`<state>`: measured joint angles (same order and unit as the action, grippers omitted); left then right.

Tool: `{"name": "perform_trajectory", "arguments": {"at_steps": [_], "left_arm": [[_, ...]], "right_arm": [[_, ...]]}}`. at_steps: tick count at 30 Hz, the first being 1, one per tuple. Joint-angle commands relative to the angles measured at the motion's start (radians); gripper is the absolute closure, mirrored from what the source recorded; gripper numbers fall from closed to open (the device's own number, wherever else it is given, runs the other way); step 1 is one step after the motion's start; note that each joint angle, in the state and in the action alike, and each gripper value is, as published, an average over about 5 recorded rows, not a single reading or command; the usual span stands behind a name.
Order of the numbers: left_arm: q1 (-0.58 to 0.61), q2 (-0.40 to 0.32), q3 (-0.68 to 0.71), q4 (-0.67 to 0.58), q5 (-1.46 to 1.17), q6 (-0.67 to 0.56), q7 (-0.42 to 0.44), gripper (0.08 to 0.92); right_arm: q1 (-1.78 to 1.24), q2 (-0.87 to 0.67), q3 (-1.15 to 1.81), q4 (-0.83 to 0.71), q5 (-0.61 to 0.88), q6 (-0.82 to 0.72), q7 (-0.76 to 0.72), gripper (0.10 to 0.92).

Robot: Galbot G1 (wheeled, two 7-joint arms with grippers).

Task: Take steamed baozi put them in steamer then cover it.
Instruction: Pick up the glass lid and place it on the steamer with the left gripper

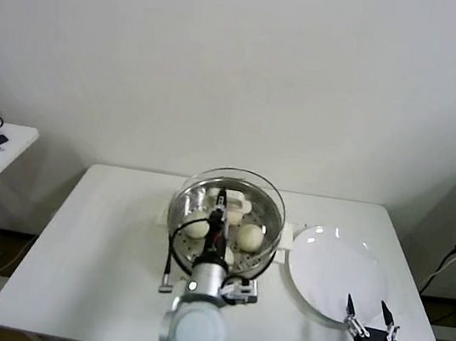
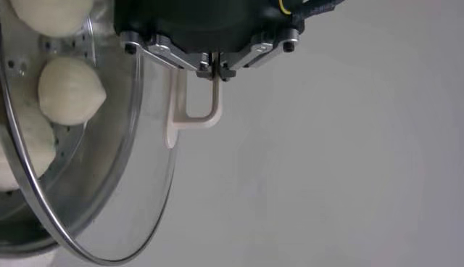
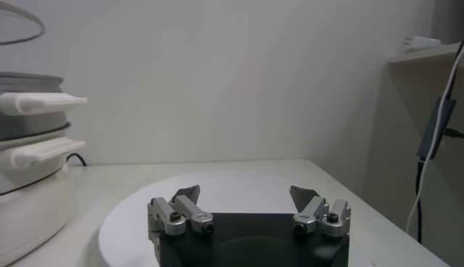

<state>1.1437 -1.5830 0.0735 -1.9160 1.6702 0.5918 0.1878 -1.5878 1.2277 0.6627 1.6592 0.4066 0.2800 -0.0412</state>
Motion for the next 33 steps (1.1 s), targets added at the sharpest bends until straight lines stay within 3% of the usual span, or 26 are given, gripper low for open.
{"name": "perform_trajectory", "arguments": {"at_steps": [1,33], "left_arm": [[-0.02,-0.075,0.039,0.11,0.076,0.01,-0.016,0.868],[-0.012,-0.062,-0.003,0.15,0.031,0.02,-0.036,0.868]], "right_arm": [[-0.003,0.001,0.0,-0.003,0.002,0.008,0.0,0.203],[-0.012,0.031,0.002,-0.001,-0.016,0.017,-0.001,0.203]]}}
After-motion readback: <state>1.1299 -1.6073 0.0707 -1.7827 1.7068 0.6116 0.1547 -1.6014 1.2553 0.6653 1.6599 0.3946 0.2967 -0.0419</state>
